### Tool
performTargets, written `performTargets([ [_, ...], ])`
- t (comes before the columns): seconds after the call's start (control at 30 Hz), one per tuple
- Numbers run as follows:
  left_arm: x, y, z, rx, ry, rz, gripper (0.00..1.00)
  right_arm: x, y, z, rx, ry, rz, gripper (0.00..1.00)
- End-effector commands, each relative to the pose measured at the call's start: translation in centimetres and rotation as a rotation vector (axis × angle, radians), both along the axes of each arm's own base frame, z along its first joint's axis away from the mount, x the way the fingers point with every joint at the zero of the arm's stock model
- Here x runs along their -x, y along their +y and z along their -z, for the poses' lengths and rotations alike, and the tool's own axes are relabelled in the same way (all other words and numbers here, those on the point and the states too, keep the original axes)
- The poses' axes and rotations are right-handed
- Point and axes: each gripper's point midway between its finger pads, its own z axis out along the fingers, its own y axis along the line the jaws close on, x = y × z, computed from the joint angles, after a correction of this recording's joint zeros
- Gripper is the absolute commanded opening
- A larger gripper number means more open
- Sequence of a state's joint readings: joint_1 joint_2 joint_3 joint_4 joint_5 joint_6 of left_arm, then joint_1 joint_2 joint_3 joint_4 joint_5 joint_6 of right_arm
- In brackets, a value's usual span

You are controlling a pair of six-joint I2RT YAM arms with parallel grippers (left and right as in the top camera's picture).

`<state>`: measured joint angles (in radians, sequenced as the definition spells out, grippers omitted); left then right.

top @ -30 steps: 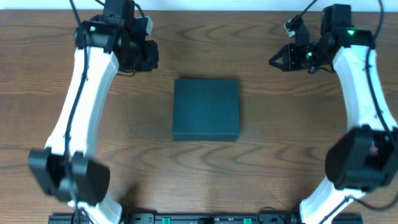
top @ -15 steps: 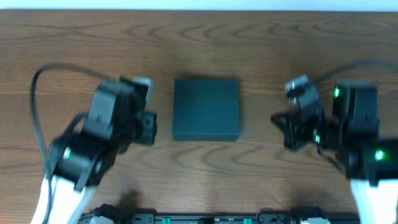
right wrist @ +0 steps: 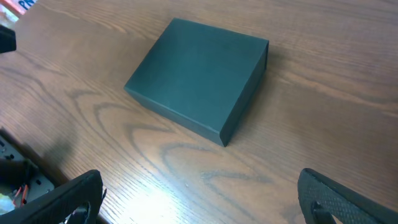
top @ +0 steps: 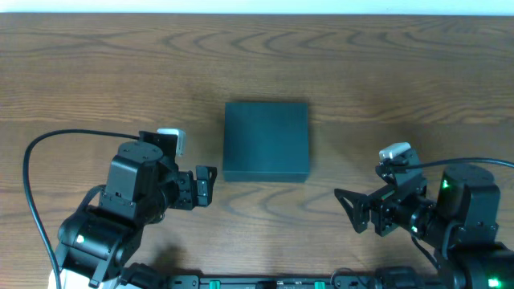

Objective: Pack container

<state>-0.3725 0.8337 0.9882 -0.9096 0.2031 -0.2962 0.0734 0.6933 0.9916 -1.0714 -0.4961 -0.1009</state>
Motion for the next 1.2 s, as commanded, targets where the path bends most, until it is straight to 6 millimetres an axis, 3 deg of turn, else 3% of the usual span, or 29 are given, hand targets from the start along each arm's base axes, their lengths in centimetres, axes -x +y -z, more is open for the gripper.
performTargets([
  [0.0,0.3,0.1,0.2,0.006,0.017,-0.012,0.95,0.0,0.1,0.2,-0.008,0.013,0.005,0.99],
  [0.53,0.3,0.1,0.3,0.005,0.018,-0.012,0.96,0.0,0.1,0.2,-0.008,0.013,0.006,0.99],
  [0.67,-0.2,2.5,-0.1,-0.095,-0.053,-0.071,0.95,0.0,0.1,0.2,-0.008,0.013,0.006,0.99],
  [0.87,-1.2,8.4,-0.9,-0.171,-0.168,-0.29,0.95,0.0,0.1,0.2,-0.008,0.013,0.005,0.99],
  [1.0,-0.6,11.0,0.5,-0.231,-0.255,-0.341,0.96,0.0,0.1,0.2,-0.008,0.013,0.005,0.99],
  [1.17,0.5,12.5,3.3,-0.283,-0.319,-0.375,0.96,0.0,0.1,0.2,-0.008,0.013,0.006,0.99],
])
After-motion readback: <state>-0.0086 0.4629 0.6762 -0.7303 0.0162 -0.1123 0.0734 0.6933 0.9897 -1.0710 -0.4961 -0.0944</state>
